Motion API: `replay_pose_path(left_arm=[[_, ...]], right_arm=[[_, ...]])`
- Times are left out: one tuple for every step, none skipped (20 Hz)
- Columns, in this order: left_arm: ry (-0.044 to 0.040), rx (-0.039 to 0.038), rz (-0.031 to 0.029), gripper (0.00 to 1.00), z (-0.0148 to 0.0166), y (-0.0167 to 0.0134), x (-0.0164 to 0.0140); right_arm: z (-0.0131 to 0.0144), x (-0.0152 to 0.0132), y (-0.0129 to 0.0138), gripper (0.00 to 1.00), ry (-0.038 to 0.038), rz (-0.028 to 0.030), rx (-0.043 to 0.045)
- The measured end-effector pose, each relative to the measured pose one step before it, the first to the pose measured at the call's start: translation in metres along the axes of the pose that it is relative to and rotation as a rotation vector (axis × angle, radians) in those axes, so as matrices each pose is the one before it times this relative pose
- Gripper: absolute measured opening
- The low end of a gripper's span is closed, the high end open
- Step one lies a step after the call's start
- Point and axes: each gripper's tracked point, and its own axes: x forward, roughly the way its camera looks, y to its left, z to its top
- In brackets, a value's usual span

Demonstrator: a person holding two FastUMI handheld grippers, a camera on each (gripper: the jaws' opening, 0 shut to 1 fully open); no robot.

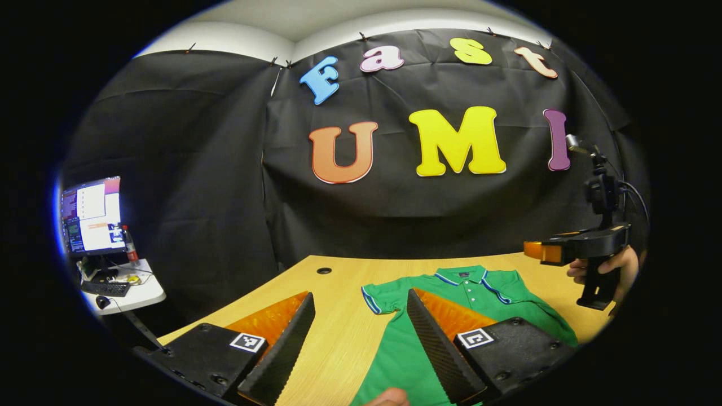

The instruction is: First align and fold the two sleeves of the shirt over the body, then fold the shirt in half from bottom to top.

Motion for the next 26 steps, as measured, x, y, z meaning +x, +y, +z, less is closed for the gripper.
replay_pose_path(left_arm=[[0.01052,-0.00639,0.00148,1.00,-0.00386,0.00094,0.00286],[0.01075,-0.00360,0.00507,1.00,-0.00308,0.00057,0.00218],[0.00760,-0.00211,-0.00016,1.00,-0.00299,-0.00068,0.00322],[0.00630,-0.00534,-0.00266,1.00,-0.00249,-0.00198,0.00300],[0.00115,-0.00744,0.00282,1.00,-0.00140,-0.00161,0.00276],[-0.00104,-0.01052,-0.00102,1.00,-0.00146,-0.00186,0.00248],[0.00724,-0.01205,-0.00720,1.00,-0.00335,-0.00344,0.00387],[0.00985,-0.00825,-0.00564,1.00,-0.00218,-0.00368,0.00594],[0.01962,0.01053,0.00351,1.00,-0.00294,-0.00177,0.00831],[0.02112,0.01693,0.01457,1.00,0.00009,0.00054,0.00917],[0.01042,0.01934,0.00585,1.00,0.00388,0.00057,0.01242],[0.01818,0.01264,-0.00709,1.00,0.00222,-0.00432,0.01239],[0.01800,0.00348,-0.01450,1.00,0.00349,-0.00592,0.01353],[0.00597,-0.00412,-0.01820,1.00,0.00605,-0.00662,0.01601],[0.00719,-0.01378,-0.02602,1.00,0.00481,-0.00638,0.01745],[0.01277,-0.01995,-0.02120,1.00,0.00200,-0.00622,0.01880],[0.02650,-0.01198,-0.00341,1.00,-0.00184,-0.00004,0.01938],[0.03536,-0.01199,0.01374,1.00,-0.00399,0.00550,0.01812],[0.03007,-0.01438,0.02408,1.00,-0.00370,0.00847,0.01976],[0.01146,-0.01674,0.02353,1.00,-0.00267,0.00870,0.01925],[0.02860,-0.00793,-0.00240,1.00,-0.00532,0.00427,0.01990],[0.03232,-0.01147,0.00942,1.00,-0.00756,0.00738,0.01651],[0.04341,-0.01755,0.02375,1.00,-0.00969,0.00920,0.01702],[0.05052,-0.01476,0.01009,1.00,-0.01116,0.00656,0.01551],[0.03686,-0.01388,-0.00495,1.00,-0.00785,0.00040,0.01286],[0.03810,-0.01066,-0.02654,1.00,-0.01004,-0.00444,0.01109]], right_arm=[[0.00406,-0.01826,-0.00536,0.96,-0.02713,-0.00517,-0.00587],[0.00302,-0.01730,-0.00586,0.95,-0.02298,-0.00601,-0.00553],[-0.00303,-0.01762,-0.00531,0.95,-0.01955,-0.00286,-0.01105],[-0.00269,-0.01646,-0.00689,0.95,-0.02025,-0.01069,-0.01403],[-0.00255,-0.01702,-0.00691,0.96,-0.02303,-0.00675,-0.01843],[-0.00455,-0.01685,-0.00515,0.96,-0.01864,-0.00609,-0.01218],[-0.00695,-0.01576,-0.00451,0.95,-0.01142,-0.00099,-0.00462],[-0.00722,-0.01427,-0.00162,0.95,-0.00698,0.01287,-0.00135],[-0.00895,-0.01043,0.00026,0.95,-0.00406,0.01888,-0.00112],[-0.00838,-0.00949,-0.00402,0.96,0.00204,0.00774,-0.00193],[-0.00692,-0.00706,-0.00415,0.96,0.00630,-0.00252,-0.00119],[-0.00549,-0.00503,-0.00398,0.95,0.00094,-0.00026,-0.00165],[-0.00361,-0.00362,-0.00166,0.95,-0.00103,0.00160,-0.00020],[-0.00138,-0.00364,-0.00179,0.95,-0.00660,0.00008,0.00291],[-0.00107,-0.00205,-0.00086,0.95,-0.00468,-0.00225,0.00494],[0.00067,-0.00241,-0.00020,0.96,-0.01651,0.00230,0.00150],[0.00329,-0.00178,0.00195,0.95,-0.02042,0.00657,-0.00418],[0.00113,-0.00177,0.00165,0.95,-0.01592,0.00302,-0.01093],[0.00046,-0.00175,0.00265,0.95,-0.01212,0.00454,-0.01711],[0.00058,-0.00105,0.00157,0.96,-0.01462,-0.00089,-0.00954],[0.00123,-0.00362,-0.00016,0.96,-0.01279,-0.00665,0.00008],[0.00312,-0.00275,-0.00063,0.95,-0.02228,-0.00384,0.00179],[0.00335,-0.00272,0.00188,0.95,-0.02186,0.00898,0.00571],[-0.00211,-0.00102,-0.00030,0.95,-0.00796,0.00459,0.00953],[-0.00260,0.00074,-0.00068,0.95,0.00792,0.00532,0.01379],[-0.00458,0.00005,0.00091,0.95,0.01429,0.00793,0.01657]])
